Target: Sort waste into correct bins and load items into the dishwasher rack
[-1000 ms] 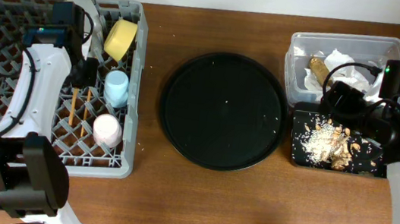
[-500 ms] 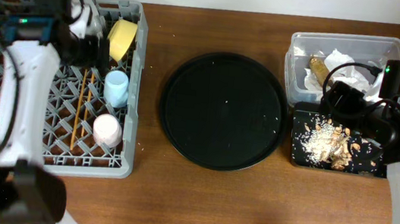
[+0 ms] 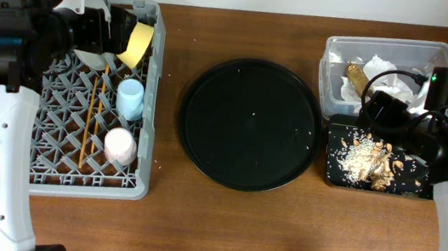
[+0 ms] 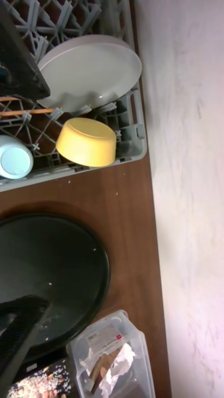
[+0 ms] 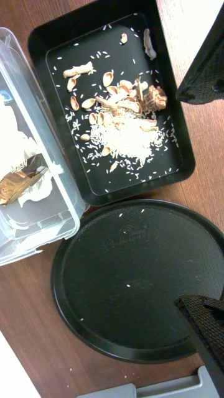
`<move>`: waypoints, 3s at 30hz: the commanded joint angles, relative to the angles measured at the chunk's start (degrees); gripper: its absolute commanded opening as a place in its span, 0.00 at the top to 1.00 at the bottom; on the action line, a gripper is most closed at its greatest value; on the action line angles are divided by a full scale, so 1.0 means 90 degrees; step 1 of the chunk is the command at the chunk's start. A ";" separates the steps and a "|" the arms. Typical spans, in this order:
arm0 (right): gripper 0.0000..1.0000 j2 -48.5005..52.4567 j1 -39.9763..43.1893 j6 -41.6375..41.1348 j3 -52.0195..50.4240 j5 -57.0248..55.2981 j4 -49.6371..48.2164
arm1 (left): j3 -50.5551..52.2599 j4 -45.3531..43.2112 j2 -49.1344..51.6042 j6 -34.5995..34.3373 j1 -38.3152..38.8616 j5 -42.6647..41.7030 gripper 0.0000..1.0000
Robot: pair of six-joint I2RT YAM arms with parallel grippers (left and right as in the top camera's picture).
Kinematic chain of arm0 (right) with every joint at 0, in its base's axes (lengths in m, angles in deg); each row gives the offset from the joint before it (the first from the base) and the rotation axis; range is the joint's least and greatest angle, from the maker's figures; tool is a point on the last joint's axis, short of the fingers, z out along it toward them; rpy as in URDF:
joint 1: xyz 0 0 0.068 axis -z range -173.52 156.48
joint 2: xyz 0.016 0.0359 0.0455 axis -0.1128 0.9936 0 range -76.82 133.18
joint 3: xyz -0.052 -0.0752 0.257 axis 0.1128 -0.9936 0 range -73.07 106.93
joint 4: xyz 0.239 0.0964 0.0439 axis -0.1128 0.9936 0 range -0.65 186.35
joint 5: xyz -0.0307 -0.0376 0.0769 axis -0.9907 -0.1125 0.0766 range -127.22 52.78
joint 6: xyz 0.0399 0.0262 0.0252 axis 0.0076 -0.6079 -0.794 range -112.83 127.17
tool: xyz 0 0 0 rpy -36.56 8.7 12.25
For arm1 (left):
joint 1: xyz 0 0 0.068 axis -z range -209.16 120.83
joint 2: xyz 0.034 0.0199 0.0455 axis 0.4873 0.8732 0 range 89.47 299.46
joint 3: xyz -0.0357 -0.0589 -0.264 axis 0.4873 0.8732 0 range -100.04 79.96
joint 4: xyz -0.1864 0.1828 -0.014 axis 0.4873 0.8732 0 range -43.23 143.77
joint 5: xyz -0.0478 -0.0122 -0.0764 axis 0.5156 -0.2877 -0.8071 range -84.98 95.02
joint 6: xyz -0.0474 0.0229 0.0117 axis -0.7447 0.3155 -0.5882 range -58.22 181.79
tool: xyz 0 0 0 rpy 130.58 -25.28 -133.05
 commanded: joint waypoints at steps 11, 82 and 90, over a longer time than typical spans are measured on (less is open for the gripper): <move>0.01 -0.2001 -0.0437 0.0522 -0.1530 -0.0415 -0.2397 | 0.0019 0.0010 0.0032 0.0036 -0.0012 -0.0175 0.01; 0.02 -0.8337 -0.0641 0.2025 -0.9347 -0.0408 -0.6730 | 0.0389 0.0481 -0.0678 0.0974 0.0092 0.0826 0.01; 0.02 -0.8335 -0.0641 0.2025 -0.9347 -0.0406 -0.6730 | 0.3507 -0.1758 -0.2691 0.1503 0.0194 0.0828 0.01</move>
